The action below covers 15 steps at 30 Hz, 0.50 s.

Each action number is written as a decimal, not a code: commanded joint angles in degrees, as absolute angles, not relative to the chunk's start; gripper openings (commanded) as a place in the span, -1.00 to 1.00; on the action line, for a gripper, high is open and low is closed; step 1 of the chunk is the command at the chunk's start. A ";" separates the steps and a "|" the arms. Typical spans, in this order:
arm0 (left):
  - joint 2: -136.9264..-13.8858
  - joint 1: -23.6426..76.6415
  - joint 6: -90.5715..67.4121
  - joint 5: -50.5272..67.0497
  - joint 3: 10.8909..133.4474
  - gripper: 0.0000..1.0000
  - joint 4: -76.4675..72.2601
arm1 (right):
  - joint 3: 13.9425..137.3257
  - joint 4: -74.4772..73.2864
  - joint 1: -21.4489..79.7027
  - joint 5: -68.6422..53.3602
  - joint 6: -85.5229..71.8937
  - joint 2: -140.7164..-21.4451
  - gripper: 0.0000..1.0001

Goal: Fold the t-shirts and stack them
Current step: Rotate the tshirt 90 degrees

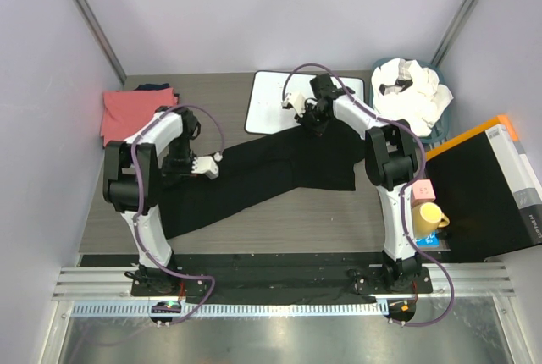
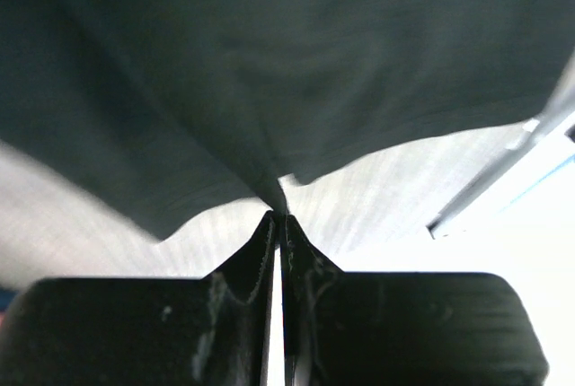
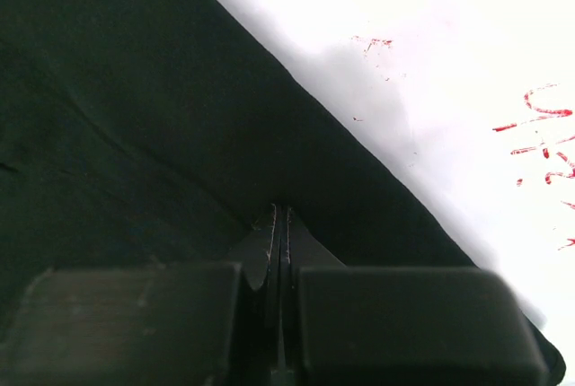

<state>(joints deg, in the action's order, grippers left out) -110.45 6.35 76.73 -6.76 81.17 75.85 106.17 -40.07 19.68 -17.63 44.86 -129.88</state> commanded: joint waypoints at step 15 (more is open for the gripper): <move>-104.85 12.04 76.99 -6.24 69.79 -0.61 95.36 | 100.90 -39.64 20.57 -15.82 44.56 -123.40 -0.93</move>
